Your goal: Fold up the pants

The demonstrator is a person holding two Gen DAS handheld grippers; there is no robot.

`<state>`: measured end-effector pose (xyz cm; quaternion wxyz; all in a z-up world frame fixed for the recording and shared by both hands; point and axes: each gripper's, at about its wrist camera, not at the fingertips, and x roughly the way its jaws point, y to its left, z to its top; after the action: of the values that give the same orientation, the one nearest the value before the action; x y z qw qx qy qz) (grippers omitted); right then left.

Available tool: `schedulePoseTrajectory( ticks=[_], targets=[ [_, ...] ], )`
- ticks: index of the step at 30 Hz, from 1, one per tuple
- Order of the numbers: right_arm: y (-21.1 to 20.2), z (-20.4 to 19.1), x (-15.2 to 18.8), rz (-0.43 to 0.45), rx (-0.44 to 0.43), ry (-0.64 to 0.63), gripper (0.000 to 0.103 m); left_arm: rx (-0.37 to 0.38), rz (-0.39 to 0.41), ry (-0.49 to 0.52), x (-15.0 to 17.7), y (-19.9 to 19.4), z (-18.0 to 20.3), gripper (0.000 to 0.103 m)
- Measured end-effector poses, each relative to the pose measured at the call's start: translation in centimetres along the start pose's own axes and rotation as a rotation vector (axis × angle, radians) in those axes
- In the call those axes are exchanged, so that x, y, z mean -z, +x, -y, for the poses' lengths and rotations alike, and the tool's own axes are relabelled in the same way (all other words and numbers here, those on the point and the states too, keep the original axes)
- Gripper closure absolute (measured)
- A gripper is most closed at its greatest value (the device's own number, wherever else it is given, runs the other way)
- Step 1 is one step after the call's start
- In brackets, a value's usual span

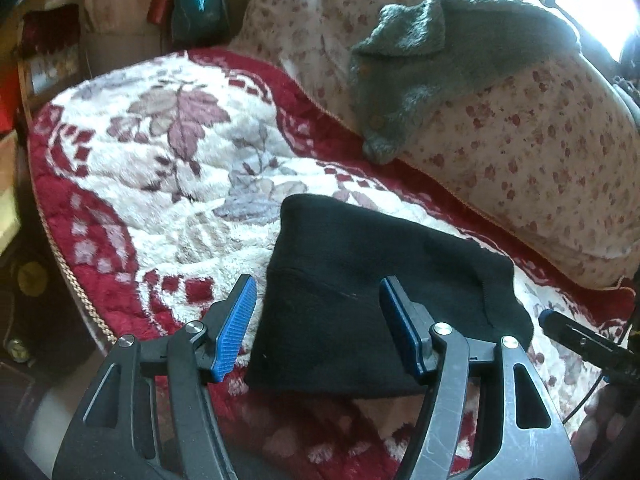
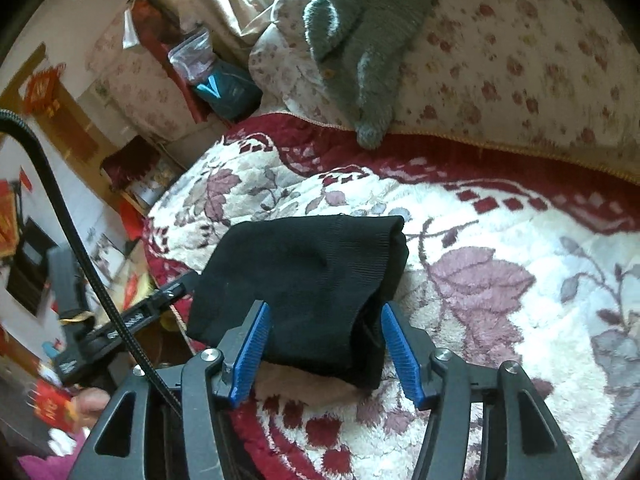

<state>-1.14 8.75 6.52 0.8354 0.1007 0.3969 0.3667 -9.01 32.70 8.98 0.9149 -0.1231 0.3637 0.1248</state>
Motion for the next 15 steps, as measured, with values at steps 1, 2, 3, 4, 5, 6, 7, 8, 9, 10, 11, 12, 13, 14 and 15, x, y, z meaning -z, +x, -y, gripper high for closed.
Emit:
schedulePoseTrajectory(
  ticks=[1,2,3,4,5,6,7,8,9,10,11,12,13,14,15],
  targets=[
    [0.0,-0.4,0.1,0.002,0.004,-0.011,0.046,-0.005,0.005,0.003,0.0,-0.2,0.3,0.039],
    [0.0,-0.8,0.2,0.003,0.007,-0.020,0.046,-0.011,0.013,0.008,0.2,-0.6,0.6,0.039],
    [0.0,-1.2,0.3,0.004,0.012,-0.027,0.046,-0.020,0.024,0.017,0.4,-1.0,1.0,0.039],
    [0.0,-1.4,0.4,0.007,0.015,-0.029,0.046,-0.027,0.033,0.027,0.6,-1.3,1.3,0.039],
    [0.0,-1.7,0.5,0.012,0.014,-0.031,0.046,-0.036,0.043,0.040,0.7,-1.6,1.7,0.039],
    [0.0,-2.0,0.6,0.016,0.012,-0.034,0.046,-0.047,0.052,0.053,0.9,-1.9,2.0,0.039],
    [0.0,-2.2,0.7,0.018,0.014,-0.038,0.046,-0.054,0.059,0.060,1.0,-2.1,2.3,0.039],
    [-0.1,-2.5,0.8,0.020,0.017,-0.042,0.046,-0.060,0.067,0.065,1.1,-2.4,2.5,0.039],
    [-0.1,-2.7,0.9,0.024,0.022,-0.048,0.046,-0.061,0.070,0.063,1.3,-2.7,2.7,0.039],
    [-0.1,-2.9,0.9,0.029,0.027,-0.054,0.046,-0.060,0.072,0.057,1.4,-2.8,2.8,0.039],
    [-0.2,-3.1,1.0,0.030,0.031,-0.059,0.046,-0.058,0.072,0.049,1.5,-3.0,2.9,0.039],
    [-0.2,-3.2,1.0,0.032,0.038,-0.063,0.046,-0.061,0.070,0.044,1.6,-3.0,2.9,0.039],
    [-0.2,-3.3,1.0,0.033,0.046,-0.065,0.046,-0.065,0.069,0.039,1.6,-3.0,2.9,0.039],
    [-0.2,-3.4,1.1,0.036,0.054,-0.066,0.046,-0.071,0.070,0.033,1.7,-3.1,2.9,0.039],
    [-0.2,-3.6,1.1,0.038,0.060,-0.067,0.046,-0.073,0.068,0.033,1.8,-3.2,2.9,0.039]
  ],
)
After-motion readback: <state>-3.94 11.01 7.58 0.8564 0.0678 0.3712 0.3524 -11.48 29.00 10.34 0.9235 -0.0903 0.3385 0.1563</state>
